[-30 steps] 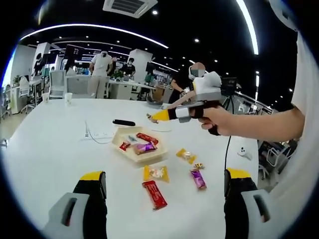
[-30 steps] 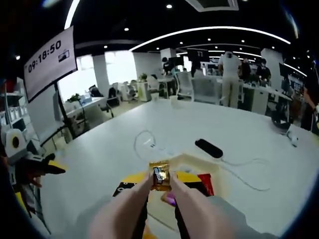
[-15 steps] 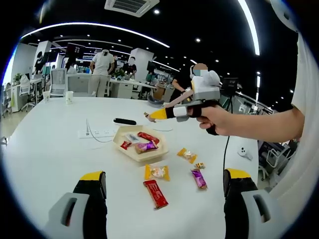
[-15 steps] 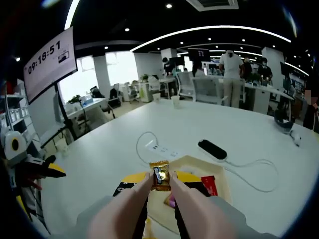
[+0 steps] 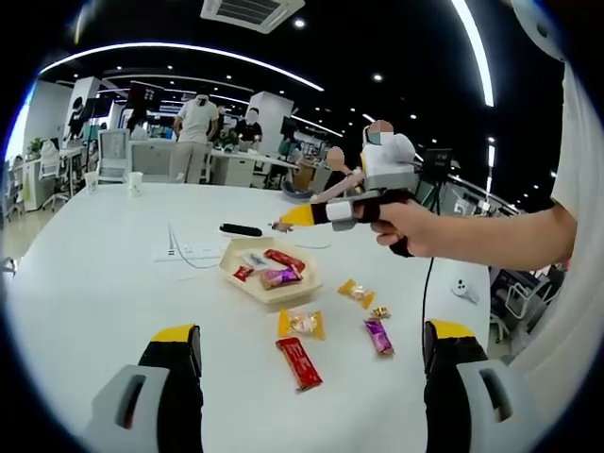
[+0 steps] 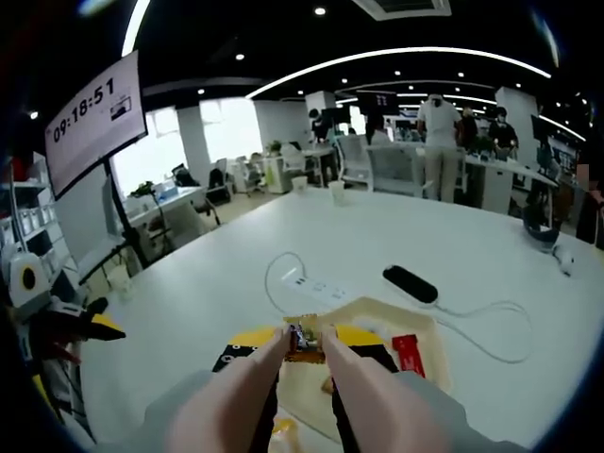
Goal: Place the target food into the container with the food tongs after gripping and lifting it, then release it inside without dropping or visibly crushing the food.
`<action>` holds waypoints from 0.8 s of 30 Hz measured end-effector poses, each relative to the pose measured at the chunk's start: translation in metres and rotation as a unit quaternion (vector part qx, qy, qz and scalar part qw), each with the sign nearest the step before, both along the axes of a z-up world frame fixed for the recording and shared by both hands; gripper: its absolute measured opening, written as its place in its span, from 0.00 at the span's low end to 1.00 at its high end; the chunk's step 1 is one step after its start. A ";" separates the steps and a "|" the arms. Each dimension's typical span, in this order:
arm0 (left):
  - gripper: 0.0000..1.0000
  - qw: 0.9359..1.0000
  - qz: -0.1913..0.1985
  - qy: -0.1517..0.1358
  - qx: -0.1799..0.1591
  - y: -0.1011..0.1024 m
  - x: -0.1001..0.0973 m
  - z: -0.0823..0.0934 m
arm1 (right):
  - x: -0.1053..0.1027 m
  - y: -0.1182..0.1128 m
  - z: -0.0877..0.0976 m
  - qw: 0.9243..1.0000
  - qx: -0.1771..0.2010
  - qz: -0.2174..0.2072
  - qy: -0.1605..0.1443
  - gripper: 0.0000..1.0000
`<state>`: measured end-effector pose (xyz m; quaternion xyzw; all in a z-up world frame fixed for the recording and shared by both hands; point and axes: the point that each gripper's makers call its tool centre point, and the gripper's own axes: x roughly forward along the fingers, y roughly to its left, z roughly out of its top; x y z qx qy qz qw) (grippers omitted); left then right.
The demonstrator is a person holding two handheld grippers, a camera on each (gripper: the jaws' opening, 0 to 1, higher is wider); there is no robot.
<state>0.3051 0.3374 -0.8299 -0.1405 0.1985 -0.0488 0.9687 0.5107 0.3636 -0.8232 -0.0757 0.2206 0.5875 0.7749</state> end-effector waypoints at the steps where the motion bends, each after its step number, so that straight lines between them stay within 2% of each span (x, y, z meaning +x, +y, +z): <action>1: 0.99 1.000 -0.001 0.001 0.000 0.000 0.000 -0.001 | 0.000 0.001 0.001 1.000 0.001 0.000 0.000 0.21; 9: 0.99 1.000 -0.001 0.000 -0.003 0.001 -0.001 -0.001 | 0.002 0.005 0.002 1.000 0.006 -0.008 0.003 0.22; 19: 0.99 1.000 -0.002 -0.003 -0.006 0.001 0.001 -0.002 | 0.005 -0.006 -0.001 1.000 -0.006 -0.014 0.003 0.22; 24: 0.99 1.000 -0.002 -0.005 -0.007 0.000 0.002 -0.003 | 0.000 -0.013 -0.005 1.000 -0.013 -0.007 0.005 0.23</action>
